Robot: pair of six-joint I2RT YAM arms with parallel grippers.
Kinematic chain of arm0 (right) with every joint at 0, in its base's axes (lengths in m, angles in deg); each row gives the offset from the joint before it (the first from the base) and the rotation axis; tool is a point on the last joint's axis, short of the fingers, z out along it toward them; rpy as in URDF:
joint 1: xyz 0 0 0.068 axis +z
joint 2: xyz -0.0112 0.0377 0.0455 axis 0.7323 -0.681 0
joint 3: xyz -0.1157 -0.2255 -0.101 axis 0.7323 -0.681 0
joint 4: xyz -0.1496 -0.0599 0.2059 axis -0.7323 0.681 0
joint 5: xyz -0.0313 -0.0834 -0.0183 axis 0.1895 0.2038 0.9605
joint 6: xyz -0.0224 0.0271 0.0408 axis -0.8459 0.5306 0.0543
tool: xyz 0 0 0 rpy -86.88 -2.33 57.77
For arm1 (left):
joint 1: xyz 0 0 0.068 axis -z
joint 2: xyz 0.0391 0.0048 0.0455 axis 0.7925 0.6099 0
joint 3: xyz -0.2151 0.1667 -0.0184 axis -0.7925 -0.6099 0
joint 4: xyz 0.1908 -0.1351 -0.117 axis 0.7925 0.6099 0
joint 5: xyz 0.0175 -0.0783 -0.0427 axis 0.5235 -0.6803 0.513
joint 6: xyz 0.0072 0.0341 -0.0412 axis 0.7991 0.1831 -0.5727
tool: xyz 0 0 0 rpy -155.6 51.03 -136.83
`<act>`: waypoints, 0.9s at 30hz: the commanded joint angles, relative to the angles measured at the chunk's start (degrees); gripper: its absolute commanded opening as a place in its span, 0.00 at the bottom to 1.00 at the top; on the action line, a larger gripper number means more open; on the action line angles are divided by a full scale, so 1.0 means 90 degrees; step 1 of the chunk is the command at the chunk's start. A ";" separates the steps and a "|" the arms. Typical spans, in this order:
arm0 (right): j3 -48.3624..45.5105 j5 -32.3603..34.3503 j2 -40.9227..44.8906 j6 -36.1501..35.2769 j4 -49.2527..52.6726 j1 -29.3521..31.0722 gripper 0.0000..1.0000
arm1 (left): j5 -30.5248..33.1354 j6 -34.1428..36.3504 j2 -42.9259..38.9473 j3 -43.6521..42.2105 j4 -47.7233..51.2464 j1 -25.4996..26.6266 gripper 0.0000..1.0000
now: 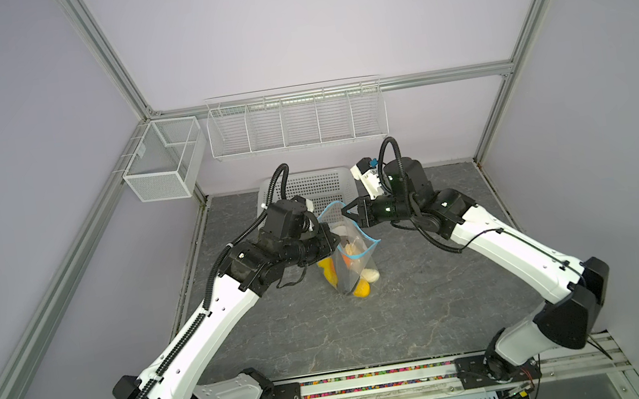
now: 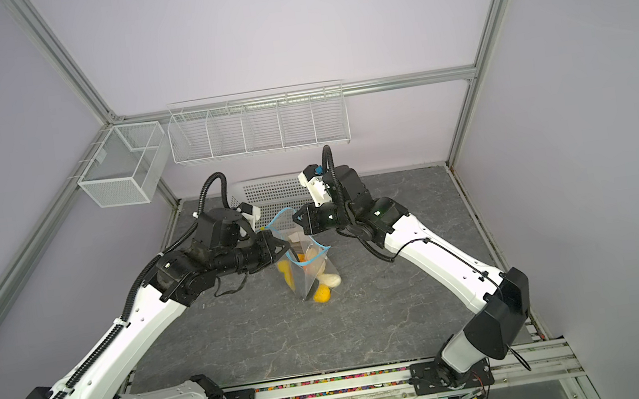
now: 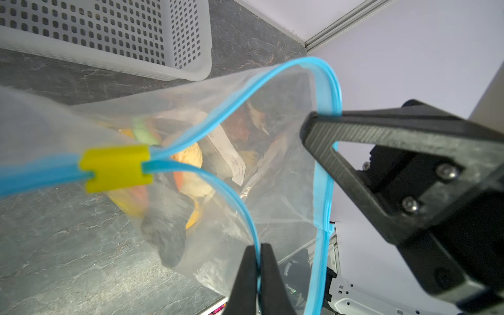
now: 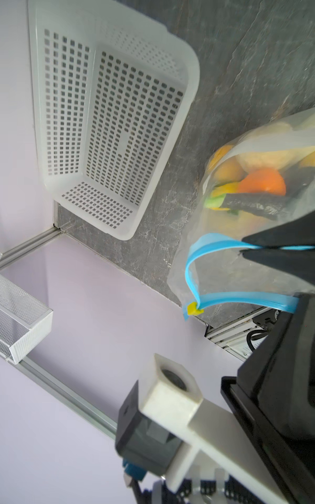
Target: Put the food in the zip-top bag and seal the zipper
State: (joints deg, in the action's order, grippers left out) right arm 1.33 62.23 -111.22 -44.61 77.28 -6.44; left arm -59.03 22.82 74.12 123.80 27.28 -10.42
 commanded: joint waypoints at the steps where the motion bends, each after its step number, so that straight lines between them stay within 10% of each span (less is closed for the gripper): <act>1: 0.0212 -0.0330 -0.0153 -0.0018 -0.0264 0.0032 0.09 | 0.0199 -0.0077 -0.0061 -0.0197 -0.0041 -0.0066 0.07; 5: 0.0317 -0.0493 -0.0124 -0.0234 -0.0194 0.0027 0.17 | 0.0068 -0.0117 0.0009 -0.0389 -0.0252 -0.0163 0.06; 12: -0.0325 -0.0095 0.1144 -0.2136 0.0157 -0.0127 0.67 | -0.0111 -0.0162 0.0146 -0.0278 -0.0417 -0.0223 0.06; 21: -0.4188 -0.0492 0.4174 -0.5991 -0.1590 -0.0266 0.81 | -0.0281 -0.0045 0.0277 -0.0077 -0.0345 -0.0232 0.07; 27: -0.4201 -0.1007 0.3983 -0.7728 -0.0848 -0.0588 0.82 | -0.0441 0.0033 0.0352 -0.0083 -0.0457 -0.0240 0.07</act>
State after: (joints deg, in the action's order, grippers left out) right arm -37.31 55.72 -74.15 -101.74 68.71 -9.93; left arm -61.76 22.25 76.55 121.46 24.07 -12.30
